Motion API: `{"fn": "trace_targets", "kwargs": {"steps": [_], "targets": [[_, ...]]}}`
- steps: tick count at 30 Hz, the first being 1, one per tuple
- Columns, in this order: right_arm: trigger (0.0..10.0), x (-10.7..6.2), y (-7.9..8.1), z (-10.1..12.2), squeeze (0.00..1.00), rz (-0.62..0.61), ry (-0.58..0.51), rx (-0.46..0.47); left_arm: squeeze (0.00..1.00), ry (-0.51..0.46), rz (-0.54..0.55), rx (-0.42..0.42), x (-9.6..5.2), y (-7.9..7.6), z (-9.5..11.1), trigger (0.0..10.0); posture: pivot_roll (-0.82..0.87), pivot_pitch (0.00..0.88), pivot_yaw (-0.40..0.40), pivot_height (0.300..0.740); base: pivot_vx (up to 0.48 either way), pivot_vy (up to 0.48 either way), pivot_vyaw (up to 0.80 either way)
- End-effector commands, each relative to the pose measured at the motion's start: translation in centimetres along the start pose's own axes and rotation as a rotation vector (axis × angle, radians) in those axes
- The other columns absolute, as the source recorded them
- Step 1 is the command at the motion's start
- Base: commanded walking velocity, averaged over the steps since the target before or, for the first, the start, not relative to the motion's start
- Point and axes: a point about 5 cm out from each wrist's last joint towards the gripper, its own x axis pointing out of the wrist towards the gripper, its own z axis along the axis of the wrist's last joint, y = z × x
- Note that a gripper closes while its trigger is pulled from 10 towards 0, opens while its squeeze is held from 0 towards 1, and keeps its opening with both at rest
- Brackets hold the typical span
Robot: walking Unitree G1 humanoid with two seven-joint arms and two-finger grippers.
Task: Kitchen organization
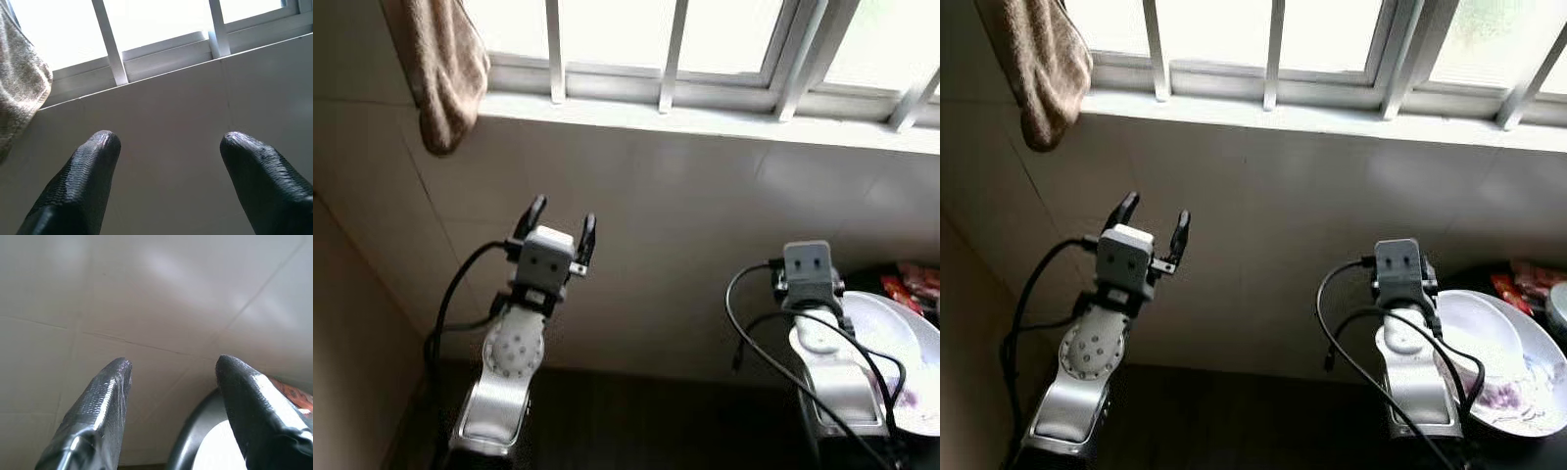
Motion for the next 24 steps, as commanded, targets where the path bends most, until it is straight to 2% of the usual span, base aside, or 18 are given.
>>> {"fn": "trace_targets", "kwargs": {"steps": [1,7,11,14,15,17,24], "targets": [[10.0,-0.02,-0.21,0.35,0.0,-0.009,-0.009,0.014,0.0,-0.001,-0.013,0.0,-0.01,-0.34,0.13,10.0,0.03,0.0,-0.052,0.74,0.0,0.0,0.0],[10.0,0.07,-0.44,0.07,0.0,-0.02,0.018,0.048,0.0,0.0,-0.014,0.0,-0.01,-0.35,0.14,10.0,0.03,0.0,-0.05,0.74,0.0,0.0,-0.67],[10.0,-0.01,-0.46,0.68,0.0,-0.025,-0.04,-0.004,0.0,0.001,-0.016,0.0,0.0,-0.34,0.13,10.0,0.03,0.0,-0.05,0.74,0.0,0.0,0.0],[10.0,-0.05,-0.35,0.77,0.0,-0.022,-0.044,-0.012,0.0,0.001,-0.016,0.0,0.01,-0.32,0.12,10.0,0.03,0.0,-0.05,0.74,0.0,0.0,0.0],[10.0,0.0,-0.19,0.38,0.0,-0.017,0.004,0.06,0.0,0.001,-0.016,0.0,0.01,-0.32,0.12,10.0,0.03,0.0,-0.051,0.74,0.0,0.0,-0.8],[10.0,0.05,-0.19,0.22,0.0,-0.016,0.022,0.092,0.0,0.001,-0.016,0.001,0.02,-0.32,0.12,10.0,0.03,0.0,-0.051,0.74,0.0,0.0,-0.8],[10.0,0.14,-0.45,0.28,0.0,-0.025,0.011,0.067,0.0,0.002,-0.017,0.0,0.03,-0.35,0.1,10.0,0.03,0.0,-0.049,0.74,0.0,0.0,-0.8]]}}
